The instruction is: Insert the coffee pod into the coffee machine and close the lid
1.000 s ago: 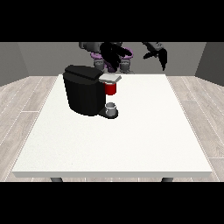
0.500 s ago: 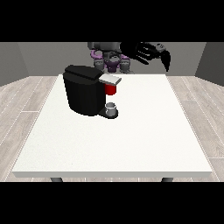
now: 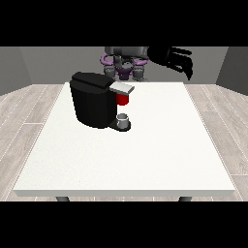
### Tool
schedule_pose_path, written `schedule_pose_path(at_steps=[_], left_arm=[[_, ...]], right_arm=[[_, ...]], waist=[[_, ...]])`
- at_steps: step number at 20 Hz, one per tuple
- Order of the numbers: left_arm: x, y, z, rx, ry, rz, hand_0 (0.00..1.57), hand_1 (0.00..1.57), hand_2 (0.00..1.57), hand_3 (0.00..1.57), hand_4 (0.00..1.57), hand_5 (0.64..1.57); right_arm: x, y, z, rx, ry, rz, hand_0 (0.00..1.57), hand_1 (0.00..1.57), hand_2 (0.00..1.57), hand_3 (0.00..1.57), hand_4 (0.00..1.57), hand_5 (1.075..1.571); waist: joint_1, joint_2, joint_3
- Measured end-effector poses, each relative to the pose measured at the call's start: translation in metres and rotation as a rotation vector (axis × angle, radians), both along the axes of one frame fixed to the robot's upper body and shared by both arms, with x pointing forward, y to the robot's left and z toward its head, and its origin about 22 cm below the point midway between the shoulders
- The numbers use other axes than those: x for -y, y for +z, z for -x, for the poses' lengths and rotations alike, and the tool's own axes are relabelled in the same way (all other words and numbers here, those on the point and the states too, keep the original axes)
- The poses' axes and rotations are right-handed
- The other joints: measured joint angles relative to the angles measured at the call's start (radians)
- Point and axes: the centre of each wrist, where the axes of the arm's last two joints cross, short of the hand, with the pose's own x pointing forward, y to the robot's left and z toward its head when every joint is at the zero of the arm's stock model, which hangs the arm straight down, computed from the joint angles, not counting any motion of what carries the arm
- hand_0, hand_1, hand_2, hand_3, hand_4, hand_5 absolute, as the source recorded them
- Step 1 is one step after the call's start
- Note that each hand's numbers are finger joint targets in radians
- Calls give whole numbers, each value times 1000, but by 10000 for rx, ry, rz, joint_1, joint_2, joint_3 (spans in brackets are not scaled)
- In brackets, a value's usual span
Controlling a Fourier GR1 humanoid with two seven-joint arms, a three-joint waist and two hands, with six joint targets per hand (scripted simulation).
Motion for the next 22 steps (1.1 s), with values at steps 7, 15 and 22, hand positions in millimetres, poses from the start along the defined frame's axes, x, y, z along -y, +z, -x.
schedule_pose_path(at_steps=[7, 15, 22], left_arm=[[-4, 12, -2, 318, -197, 155, 0, 0, 0, 0, 278, 1571], [-11, 3, 2, -81, -35, 197, 0, 0, 0, 0, 347, 1571], [-38, -31, 13, -937, 638, 377, 0, 0, 0, 0, 266, 1571]], right_arm=[[-1, 8, -7, 163, 67, -446, 0, 0, 0, 0, 98, 1571], [-19, -13, -9, 128, 806, -677, 0, 0, 0, 0, 0, 1571], [-48, -72, 5, -91, 2420, -944, 0, 0, 0, 0, 259, 1571]], waist=[[261, 512, 3], [-52, 240, 5], [-1038, -759, 4]])
